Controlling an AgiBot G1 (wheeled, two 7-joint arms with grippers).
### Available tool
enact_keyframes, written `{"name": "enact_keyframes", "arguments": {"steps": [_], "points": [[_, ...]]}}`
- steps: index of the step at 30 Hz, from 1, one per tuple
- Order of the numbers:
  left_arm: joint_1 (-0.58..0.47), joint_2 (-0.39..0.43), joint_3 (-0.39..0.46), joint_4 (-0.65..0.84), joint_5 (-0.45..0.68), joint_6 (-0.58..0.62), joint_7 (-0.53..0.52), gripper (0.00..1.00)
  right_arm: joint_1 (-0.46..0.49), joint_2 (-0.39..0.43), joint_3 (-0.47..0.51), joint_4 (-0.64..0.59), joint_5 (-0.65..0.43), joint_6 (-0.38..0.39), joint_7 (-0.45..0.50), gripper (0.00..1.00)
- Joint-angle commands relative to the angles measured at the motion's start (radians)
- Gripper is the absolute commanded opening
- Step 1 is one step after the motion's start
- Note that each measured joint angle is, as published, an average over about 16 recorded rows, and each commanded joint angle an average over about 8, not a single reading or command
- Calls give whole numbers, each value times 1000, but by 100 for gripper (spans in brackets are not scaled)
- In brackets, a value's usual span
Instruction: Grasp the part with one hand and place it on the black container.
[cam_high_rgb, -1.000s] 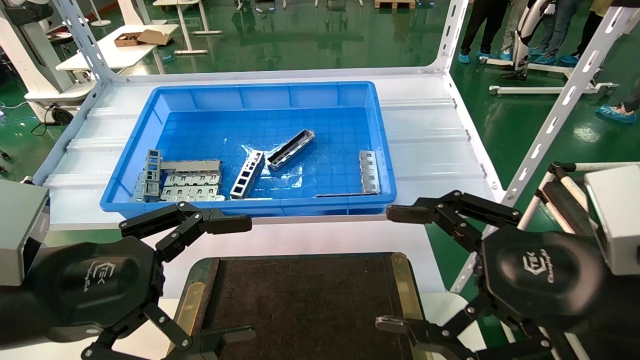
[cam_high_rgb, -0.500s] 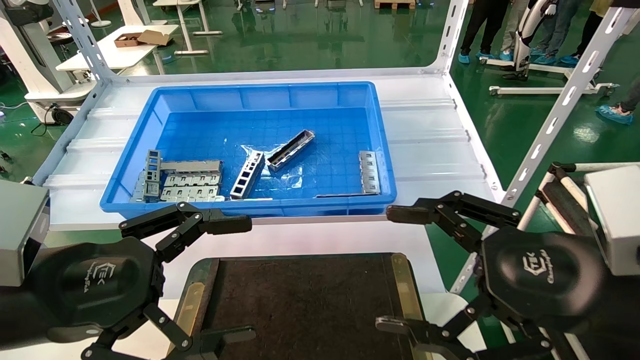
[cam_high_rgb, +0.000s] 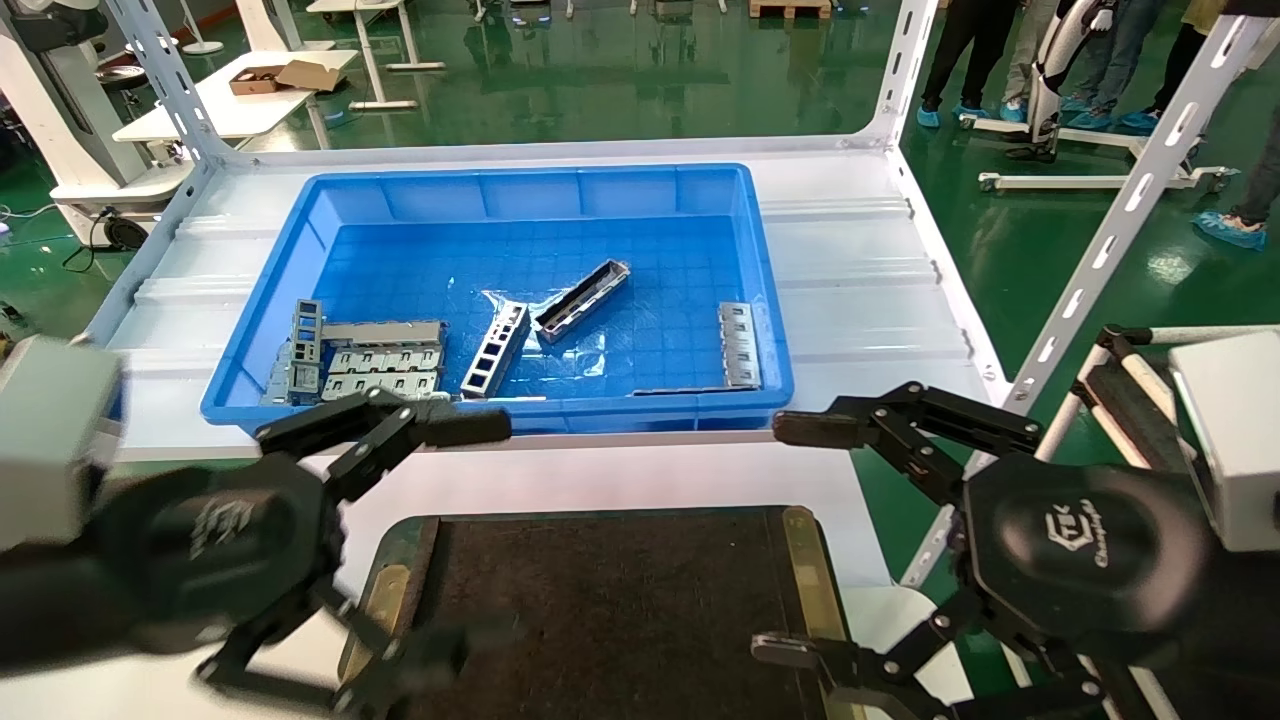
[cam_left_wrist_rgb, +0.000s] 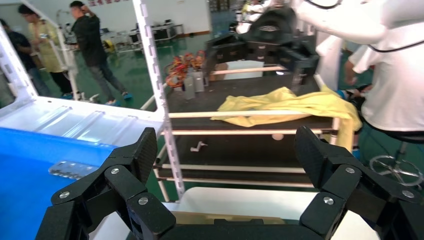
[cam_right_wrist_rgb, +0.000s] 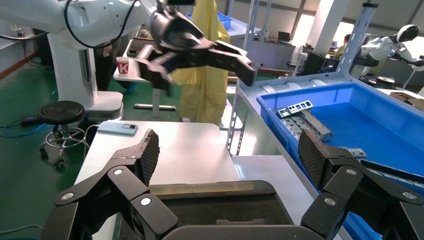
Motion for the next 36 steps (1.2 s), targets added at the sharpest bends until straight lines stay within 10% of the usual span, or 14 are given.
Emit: {"name": "enact_keyframes", "arguments": {"steps": [1, 27, 29, 36], "points": [[-6, 10, 5, 10, 13, -15, 0, 100, 0, 0, 0, 0, 0, 0, 0, 100], [-508, 526, 259, 768, 603, -506, -22, 100, 0, 0, 0, 0, 0, 0, 0, 100], [-528, 564, 272, 836, 627, -541, -6, 97, 0, 0, 0, 0, 0, 0, 0, 81], [-574, 664, 290, 1017, 663, -640, 49, 12, 0, 0, 0, 0, 0, 0, 0, 0]]}}
